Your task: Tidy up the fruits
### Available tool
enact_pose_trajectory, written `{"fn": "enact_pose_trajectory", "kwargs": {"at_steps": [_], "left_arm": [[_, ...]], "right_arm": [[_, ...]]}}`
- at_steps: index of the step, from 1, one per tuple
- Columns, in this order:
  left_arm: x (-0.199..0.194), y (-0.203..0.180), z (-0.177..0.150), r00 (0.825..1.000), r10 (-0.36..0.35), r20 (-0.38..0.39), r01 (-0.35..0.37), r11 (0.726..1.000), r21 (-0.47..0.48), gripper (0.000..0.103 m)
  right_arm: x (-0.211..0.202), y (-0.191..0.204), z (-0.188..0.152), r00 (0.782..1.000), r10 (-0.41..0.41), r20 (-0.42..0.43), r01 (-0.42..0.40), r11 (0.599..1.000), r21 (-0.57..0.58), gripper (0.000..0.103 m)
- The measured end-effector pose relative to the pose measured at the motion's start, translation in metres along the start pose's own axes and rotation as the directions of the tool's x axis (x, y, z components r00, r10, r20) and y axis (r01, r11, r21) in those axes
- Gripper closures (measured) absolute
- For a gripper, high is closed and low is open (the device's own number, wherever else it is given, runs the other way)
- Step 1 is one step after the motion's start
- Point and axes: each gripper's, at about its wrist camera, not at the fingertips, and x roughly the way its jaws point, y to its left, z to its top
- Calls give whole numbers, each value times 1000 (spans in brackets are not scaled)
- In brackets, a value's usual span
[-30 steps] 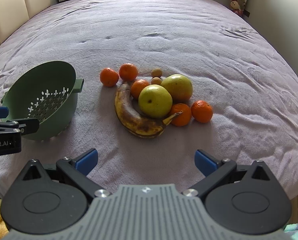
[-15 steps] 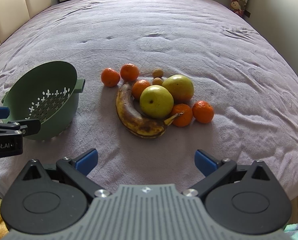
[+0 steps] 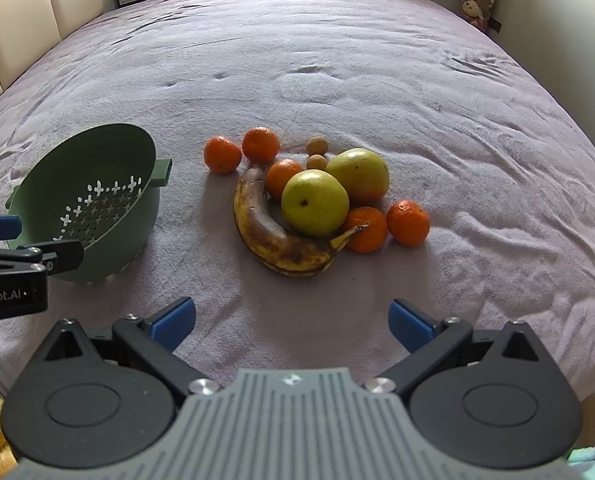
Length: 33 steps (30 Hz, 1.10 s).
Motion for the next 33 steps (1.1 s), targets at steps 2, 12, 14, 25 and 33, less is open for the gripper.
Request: {"fn": "enact_pose_trajectory", "kwargs": {"at_steps": [2,12,14,25,33], "left_arm": [[0,0,0,1000,0,0,0,1000,-2,14],[-1,-3,0,1000,-3,0,3,1000,5,14],[-1,-4,0,1000,-3,-1,3,1000,5,14],[-3,-4,1,1000,-26,6,26,1000,2,14],[-2,-3,1,999,-48,7,48,999,-6,15]], "right_arm": [[0,0,0,1000,3,1,-3,1000,1,4],[0,-1,0,1000,6,0,-6,1000,2,4],[0,-1,0,1000,6,0,-6,1000,2,4],[0,-1,-1,1000,15,5,-15,1000,1,4],[1,-1,-2,1000,23,6,-23,1000,-6,4]]}}
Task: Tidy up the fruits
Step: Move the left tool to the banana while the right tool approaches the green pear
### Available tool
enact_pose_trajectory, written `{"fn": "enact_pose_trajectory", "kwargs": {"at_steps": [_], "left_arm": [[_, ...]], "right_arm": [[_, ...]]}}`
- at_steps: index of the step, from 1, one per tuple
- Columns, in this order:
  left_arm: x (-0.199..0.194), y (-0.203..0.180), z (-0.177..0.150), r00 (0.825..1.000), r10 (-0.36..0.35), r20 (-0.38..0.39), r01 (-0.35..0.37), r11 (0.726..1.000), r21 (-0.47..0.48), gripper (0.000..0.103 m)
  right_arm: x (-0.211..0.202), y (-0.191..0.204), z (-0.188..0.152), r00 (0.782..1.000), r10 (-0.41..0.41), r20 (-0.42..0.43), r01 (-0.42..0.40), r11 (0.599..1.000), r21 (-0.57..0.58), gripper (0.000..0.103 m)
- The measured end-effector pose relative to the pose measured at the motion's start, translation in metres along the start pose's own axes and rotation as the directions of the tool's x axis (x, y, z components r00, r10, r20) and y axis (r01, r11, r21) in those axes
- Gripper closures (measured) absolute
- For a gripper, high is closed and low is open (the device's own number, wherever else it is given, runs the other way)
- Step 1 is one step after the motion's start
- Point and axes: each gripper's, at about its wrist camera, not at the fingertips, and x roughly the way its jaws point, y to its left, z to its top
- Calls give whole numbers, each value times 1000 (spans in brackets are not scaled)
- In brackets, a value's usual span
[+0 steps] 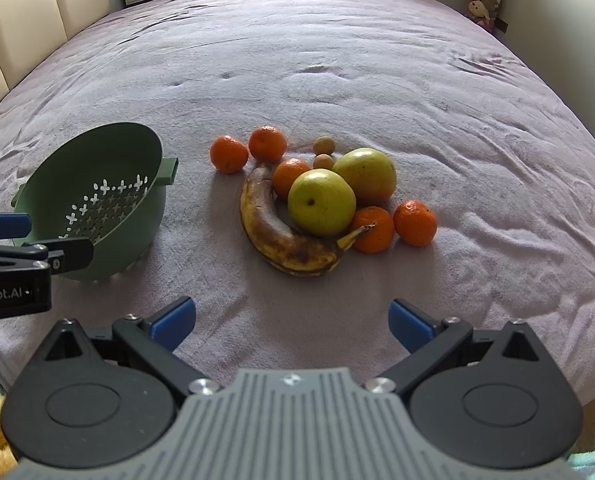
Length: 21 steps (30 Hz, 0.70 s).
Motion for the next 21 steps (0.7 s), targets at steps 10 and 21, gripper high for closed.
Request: {"fn": "enact_pose_trajectory", "kwargs": {"at_steps": [10,21], "left_arm": [[-7,-9,2,990,-126,61,126,992,7,26],[12,-24,3,966,-224,129,238,965,-113,57]], "right_arm": [[2,-28,-2,998,32,53,-36,995,88,4],[6,-56,5,990,24,137,-48,983,179,36]]}}
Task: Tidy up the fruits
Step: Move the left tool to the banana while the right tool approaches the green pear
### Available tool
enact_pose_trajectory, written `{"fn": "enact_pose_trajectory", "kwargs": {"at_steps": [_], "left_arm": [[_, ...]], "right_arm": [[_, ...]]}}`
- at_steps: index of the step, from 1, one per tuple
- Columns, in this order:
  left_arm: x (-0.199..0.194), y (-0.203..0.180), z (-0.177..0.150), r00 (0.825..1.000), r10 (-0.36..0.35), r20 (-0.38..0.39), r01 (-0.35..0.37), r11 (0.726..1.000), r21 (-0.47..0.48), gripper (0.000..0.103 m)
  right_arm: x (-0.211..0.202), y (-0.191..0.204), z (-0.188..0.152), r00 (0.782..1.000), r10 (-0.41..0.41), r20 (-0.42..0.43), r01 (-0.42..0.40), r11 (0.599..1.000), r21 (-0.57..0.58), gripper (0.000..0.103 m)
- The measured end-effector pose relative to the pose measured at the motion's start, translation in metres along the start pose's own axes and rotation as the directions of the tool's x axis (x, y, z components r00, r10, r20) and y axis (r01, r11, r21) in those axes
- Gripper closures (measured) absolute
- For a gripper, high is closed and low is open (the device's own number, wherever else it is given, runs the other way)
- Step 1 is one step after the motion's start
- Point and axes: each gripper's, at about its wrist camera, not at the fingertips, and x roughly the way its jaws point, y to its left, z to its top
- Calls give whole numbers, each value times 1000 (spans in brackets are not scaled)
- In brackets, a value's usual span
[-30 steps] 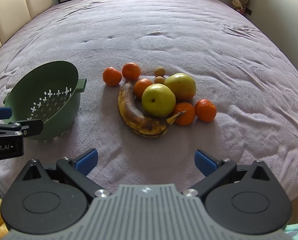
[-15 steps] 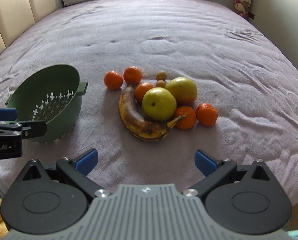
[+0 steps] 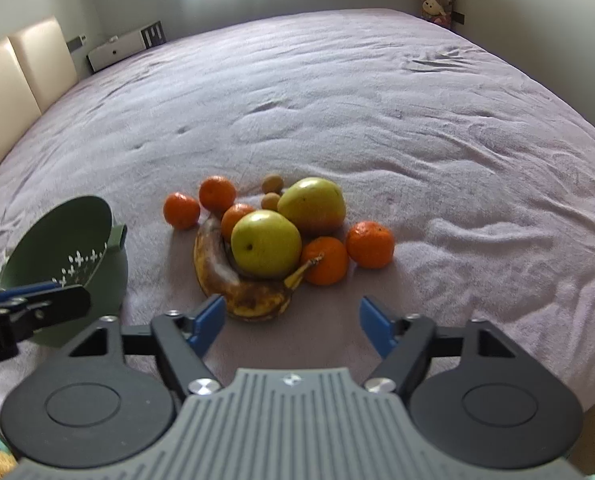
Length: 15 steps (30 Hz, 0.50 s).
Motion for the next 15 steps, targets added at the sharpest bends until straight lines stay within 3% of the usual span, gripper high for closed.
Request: {"fn": "enact_pose_trajectory", "kwargs": {"at_steps": [2,10,15], "left_arm": [[7,-2,-1,1000,8,-5,-8,1000,-30,63],[40,-6,-7,997,5,-74,-12,995,-98,63],[52,-7,-10,995,58,-82,-66,994,-87,63]], "right_arm": [[1,2,2,999,24,20,-24,1000,-17,36],[18,7,7,999,31,33,-28,996,-81,37],[35,21,7,999,-24,48,34,978,-207,37]]}}
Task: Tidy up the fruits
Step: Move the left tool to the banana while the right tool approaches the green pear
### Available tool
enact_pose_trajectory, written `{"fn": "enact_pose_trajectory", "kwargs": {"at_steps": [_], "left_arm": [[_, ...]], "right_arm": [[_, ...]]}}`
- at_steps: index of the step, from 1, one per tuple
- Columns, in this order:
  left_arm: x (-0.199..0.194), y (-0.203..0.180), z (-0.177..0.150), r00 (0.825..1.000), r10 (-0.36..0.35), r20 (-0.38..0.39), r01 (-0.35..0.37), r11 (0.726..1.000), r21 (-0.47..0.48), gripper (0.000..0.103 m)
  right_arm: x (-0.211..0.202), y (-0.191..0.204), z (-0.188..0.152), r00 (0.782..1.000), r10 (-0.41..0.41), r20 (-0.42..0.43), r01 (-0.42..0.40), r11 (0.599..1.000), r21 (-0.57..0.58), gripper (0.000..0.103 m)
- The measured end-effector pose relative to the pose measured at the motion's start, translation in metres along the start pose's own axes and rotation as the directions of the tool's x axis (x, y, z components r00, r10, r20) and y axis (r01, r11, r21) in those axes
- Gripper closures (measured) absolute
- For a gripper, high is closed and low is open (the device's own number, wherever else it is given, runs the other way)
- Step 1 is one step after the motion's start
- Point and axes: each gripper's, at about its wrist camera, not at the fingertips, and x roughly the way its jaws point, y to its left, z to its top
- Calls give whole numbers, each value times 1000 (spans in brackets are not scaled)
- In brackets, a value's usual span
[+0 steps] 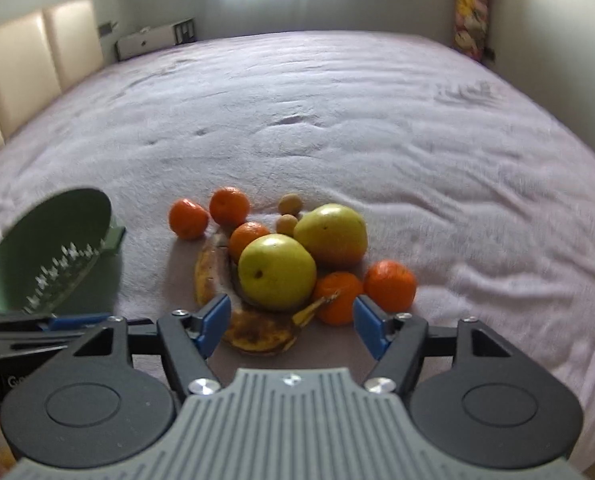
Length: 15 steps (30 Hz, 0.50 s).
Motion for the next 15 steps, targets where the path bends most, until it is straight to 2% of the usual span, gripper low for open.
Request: {"fn": "enact_pose_trajectory", "kwargs": {"at_steps": [2,5,9,15], "left_arm": [[4,-2,1,1000,21,-3,-21,999,25,63],[8,-2,1,999,36,-1,-36,998,60,64],[11,-2,0,1000,14,-2,-14,997,74,64],[19,-1,2,1000,10,-11,-9,996,88,64]], "right_arm": [[8,2,2,1000,-9,-5,8,1000,-22,38],[19,-3,9,1000,17,-21,-16,1000,26,38],[30,6,15,999,52,-13,-52,999,6,38],[46,17,16,999,38,-30,-39,998,-40,31]]}}
